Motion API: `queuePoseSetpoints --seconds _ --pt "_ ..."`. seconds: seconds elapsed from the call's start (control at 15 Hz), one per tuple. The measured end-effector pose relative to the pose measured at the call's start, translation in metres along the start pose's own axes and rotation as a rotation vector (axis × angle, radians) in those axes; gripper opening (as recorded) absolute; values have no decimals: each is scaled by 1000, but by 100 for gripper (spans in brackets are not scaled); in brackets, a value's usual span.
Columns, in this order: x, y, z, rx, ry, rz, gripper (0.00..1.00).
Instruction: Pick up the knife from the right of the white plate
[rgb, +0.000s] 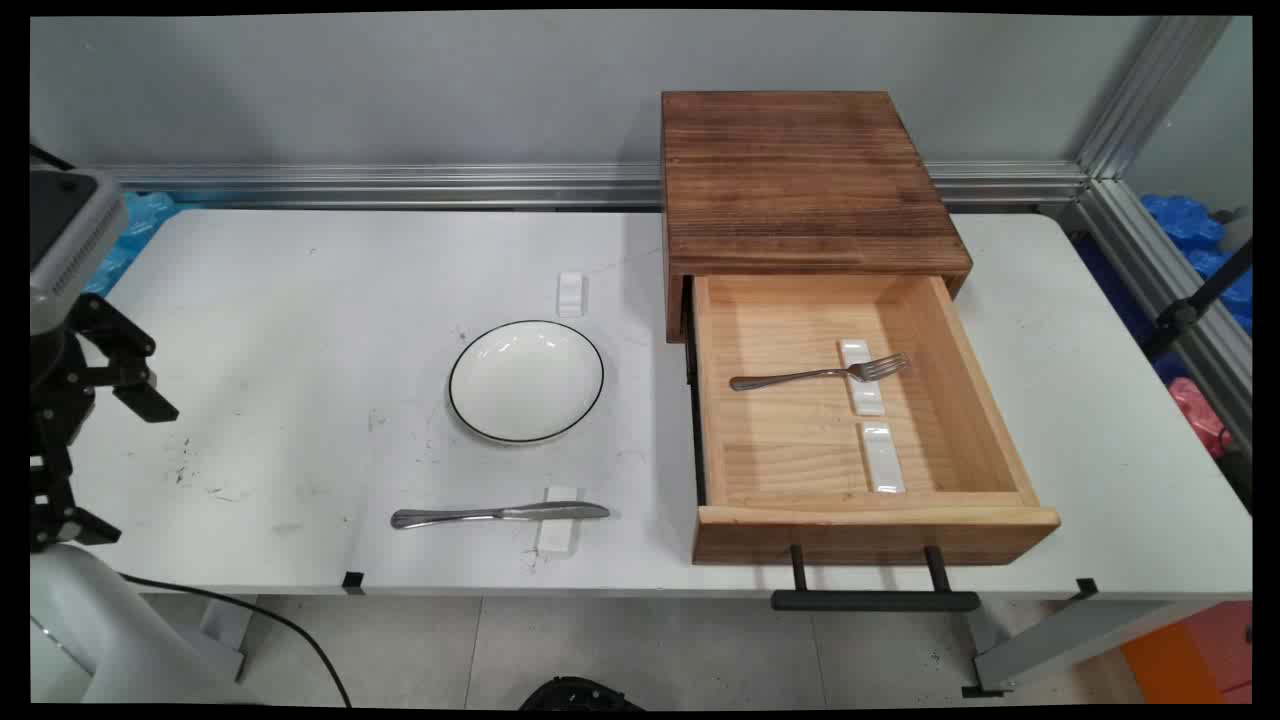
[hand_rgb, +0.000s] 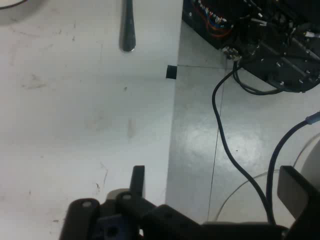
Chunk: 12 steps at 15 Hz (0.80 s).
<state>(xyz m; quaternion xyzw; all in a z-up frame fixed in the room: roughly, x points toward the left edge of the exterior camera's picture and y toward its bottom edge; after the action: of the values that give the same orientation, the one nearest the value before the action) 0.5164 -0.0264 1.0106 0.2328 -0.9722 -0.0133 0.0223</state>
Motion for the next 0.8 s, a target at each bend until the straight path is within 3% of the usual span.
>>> queuePoseSetpoints --seconds 0.8 --pt "34 -29 25 81 64 -91 100"
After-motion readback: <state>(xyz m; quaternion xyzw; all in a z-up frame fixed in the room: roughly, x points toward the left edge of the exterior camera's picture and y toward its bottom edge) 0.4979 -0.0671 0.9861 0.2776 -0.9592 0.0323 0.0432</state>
